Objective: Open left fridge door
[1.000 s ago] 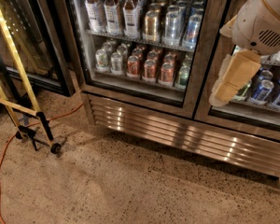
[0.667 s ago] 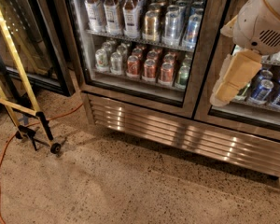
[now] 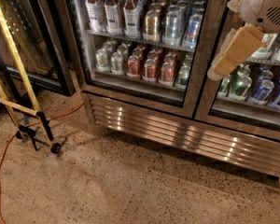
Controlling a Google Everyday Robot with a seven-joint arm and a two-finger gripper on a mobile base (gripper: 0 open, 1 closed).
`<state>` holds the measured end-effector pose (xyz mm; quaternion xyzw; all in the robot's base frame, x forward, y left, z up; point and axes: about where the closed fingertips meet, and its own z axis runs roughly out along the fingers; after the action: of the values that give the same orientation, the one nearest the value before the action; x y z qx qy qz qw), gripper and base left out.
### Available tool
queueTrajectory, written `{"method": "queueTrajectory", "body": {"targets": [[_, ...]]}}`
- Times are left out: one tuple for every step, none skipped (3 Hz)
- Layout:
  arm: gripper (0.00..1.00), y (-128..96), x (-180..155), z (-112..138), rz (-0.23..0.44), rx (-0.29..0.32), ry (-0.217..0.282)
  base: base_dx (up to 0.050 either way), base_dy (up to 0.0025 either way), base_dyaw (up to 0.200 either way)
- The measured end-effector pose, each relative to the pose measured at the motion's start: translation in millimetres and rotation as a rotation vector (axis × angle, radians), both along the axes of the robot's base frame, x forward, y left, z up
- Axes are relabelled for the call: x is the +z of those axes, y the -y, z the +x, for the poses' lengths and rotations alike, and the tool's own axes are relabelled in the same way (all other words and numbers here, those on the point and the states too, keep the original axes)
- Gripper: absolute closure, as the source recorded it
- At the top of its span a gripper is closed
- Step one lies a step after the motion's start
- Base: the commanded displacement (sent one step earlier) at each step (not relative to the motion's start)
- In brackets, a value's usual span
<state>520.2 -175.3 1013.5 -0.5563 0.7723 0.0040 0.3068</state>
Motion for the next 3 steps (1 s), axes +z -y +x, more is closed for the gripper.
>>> {"method": "queueTrajectory", "body": {"targets": [[0.0,33,57,47,0.092,-0.078,0.124,0.0,0.00003,-0.188],[0.0,33,57,47,0.092,-0.078,0.124,0.0,0.0,0.0],[0.0,-1,18,36,0.122,0.028,-0.016,0.0,0.0,0.0]]}}
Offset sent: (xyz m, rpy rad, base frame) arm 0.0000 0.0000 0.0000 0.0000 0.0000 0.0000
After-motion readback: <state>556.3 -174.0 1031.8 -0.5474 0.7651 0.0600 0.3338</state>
